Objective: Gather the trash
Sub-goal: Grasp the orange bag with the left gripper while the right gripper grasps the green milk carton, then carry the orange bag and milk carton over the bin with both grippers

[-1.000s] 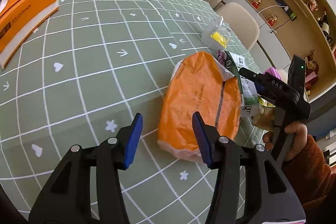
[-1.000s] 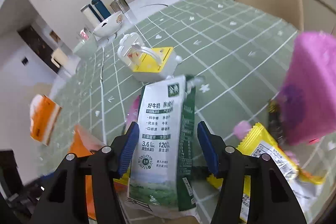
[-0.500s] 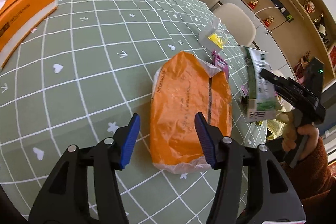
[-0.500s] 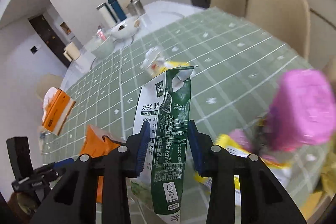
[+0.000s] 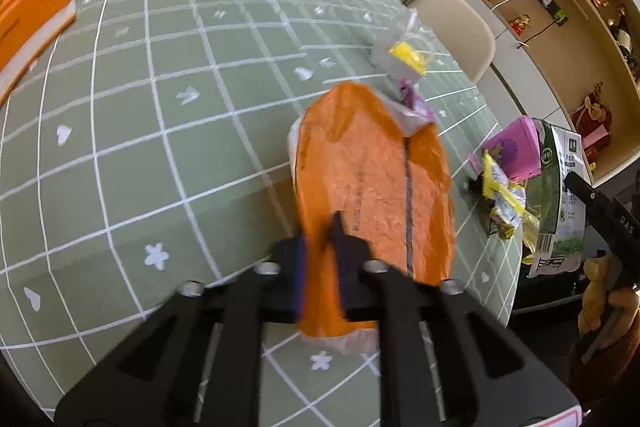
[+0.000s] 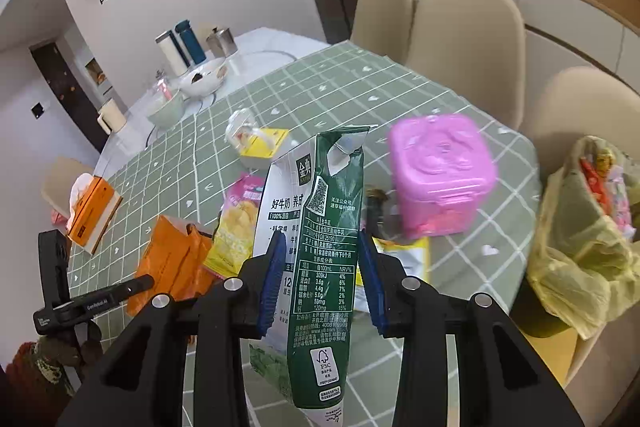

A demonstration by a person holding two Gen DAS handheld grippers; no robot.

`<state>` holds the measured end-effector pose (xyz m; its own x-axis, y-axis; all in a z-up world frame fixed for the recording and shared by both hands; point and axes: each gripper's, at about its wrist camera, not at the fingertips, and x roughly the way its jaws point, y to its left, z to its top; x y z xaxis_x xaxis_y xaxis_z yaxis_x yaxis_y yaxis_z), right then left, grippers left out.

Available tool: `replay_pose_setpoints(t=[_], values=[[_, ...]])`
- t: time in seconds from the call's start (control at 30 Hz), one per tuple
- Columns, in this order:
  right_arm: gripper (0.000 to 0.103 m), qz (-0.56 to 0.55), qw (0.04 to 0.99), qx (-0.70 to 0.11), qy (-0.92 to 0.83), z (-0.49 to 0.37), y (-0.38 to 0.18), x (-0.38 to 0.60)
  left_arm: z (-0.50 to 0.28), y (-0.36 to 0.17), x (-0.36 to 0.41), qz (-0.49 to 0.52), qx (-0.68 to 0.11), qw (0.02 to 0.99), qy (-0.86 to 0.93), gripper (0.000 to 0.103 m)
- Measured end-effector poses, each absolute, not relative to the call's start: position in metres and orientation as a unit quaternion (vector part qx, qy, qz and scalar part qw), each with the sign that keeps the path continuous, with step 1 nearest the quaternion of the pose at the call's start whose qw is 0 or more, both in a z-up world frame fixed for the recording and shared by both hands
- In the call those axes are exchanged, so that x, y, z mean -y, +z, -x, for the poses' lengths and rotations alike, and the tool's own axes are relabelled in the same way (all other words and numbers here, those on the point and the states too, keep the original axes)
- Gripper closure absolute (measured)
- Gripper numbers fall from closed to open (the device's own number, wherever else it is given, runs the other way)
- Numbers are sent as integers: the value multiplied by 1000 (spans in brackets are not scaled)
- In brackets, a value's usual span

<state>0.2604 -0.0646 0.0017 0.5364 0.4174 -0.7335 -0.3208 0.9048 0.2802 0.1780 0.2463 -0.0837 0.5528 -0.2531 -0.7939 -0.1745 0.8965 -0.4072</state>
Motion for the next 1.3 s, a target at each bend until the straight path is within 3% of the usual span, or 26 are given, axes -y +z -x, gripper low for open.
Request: replay_pose_setpoints(t=[0.57, 0.97, 1.3], values=[[68, -29, 914, -337, 222, -254, 78, 130, -216, 66, -145, 113, -339, 932, -60, 101], [68, -34, 932, -309, 188, -262, 95, 216, -252, 94, -44, 82, -319, 937, -117, 101], [68, -36, 948, -289, 132, -253, 92, 307, -292, 82, 73, 88, -352, 906, -217, 101]])
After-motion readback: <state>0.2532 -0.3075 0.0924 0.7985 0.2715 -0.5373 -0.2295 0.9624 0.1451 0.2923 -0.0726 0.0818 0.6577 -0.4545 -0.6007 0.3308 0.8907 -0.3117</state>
